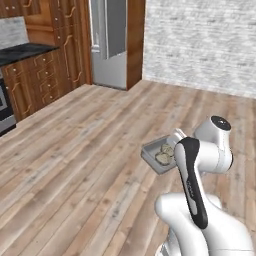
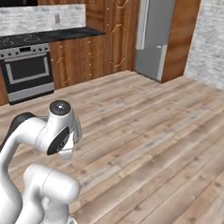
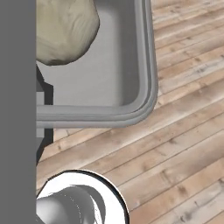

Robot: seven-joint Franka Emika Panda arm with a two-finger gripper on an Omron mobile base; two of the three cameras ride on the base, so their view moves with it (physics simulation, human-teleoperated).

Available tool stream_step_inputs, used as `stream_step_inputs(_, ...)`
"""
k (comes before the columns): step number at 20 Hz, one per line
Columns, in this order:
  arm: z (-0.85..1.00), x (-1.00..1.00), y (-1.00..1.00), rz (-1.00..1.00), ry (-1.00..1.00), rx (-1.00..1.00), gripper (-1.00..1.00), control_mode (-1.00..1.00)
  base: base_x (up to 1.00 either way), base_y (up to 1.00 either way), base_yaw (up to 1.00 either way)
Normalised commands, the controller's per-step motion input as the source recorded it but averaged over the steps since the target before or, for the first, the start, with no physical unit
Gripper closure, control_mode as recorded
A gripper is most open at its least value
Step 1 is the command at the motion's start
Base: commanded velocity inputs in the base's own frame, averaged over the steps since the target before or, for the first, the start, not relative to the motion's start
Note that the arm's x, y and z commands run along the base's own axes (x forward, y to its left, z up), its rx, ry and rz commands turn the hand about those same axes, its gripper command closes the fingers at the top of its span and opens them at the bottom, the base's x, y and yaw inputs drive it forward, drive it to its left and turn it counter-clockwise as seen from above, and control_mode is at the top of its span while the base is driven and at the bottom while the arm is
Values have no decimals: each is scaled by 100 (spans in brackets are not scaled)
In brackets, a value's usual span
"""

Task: Place two dumplings into each of the tupperware containers and then place the containers in the fridge.

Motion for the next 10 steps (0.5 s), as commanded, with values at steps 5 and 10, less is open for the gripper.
stream_step_inputs(5, 0, 0, 0, 0, 0, 0, 100, 100, 100, 28, -5)
stream_step_inputs(10, 0, 0, 0, 0, 0, 0, 100, 100, 100, 44, -4)
